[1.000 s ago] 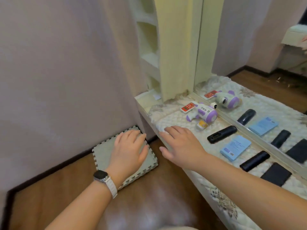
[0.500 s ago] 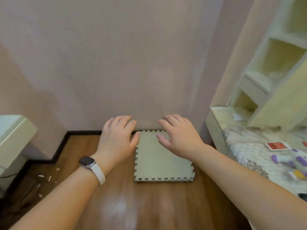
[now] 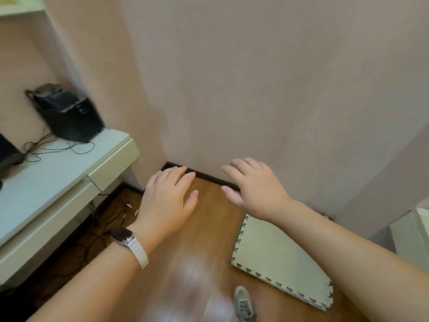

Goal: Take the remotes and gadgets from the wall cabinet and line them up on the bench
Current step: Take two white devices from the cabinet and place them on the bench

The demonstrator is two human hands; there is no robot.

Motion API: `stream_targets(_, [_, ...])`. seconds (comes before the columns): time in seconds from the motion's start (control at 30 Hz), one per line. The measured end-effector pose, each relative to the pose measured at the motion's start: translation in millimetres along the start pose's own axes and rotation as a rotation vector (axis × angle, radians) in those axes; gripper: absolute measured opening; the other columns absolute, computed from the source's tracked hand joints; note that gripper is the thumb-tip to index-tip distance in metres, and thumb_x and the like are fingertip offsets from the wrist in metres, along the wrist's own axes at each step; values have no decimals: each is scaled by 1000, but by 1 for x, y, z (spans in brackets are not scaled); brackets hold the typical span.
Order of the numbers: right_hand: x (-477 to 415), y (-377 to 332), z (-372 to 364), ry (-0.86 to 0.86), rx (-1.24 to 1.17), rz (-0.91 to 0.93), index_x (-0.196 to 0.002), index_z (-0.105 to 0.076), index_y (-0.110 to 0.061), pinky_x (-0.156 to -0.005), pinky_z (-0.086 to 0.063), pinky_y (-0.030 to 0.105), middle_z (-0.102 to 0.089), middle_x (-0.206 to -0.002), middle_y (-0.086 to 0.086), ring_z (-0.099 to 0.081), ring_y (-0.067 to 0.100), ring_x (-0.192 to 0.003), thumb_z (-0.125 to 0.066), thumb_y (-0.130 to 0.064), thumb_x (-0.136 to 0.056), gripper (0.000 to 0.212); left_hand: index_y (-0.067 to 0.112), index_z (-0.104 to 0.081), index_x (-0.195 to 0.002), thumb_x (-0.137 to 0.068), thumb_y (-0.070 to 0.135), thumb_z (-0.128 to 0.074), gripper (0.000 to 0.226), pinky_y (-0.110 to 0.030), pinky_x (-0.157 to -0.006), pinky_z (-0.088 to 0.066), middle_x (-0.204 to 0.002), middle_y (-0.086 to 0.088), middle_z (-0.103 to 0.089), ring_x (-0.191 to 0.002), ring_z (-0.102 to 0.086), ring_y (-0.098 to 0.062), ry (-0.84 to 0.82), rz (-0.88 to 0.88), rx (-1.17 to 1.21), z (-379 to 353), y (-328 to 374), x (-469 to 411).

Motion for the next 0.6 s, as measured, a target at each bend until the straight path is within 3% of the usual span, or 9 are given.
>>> stream_targets(0.33, [-144,69,-36,26,-133,108,-121,-64,-16,-85,-47,40,-64,-121,6,-57,29,-112,-44,-50,-90,51,24,-57,-129,-91,41,-51,42,-44,-108,-30,-134,0,-55,-126,-46,-21,-37,210,-160,-9,-36,-101])
stream_targets(0.43, [-183,67,-46,39,-136,194,-114,-66,-15,-83,-48,41,-65,-117,7,-59,31,-108,-43,-50,-89,49,25,-57,-127,-90,42,-53,40,-42,-106,-31,-132,0,-57,-124,-46,-21,-9,282,-192,-7,-53,-118])
stream_targets(0.6, [-238,38,-61,40,-198,322,-121,-65,-16,-86,-46,38,-64,-121,6,-58,29,-110,-45,-50,-90,50,23,-59,-126,-89,42,-51,42,-39,-104,-31,-129,-1,-58,-121,-48,-22,34,381,-235,4,-91,-126])
Point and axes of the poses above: each hand's wrist, its own x-axis away from the middle knuckle, its own z-axis out of the back of the hand, y = z × x, the point moved 2 cm from there along -x, towards the middle knuckle
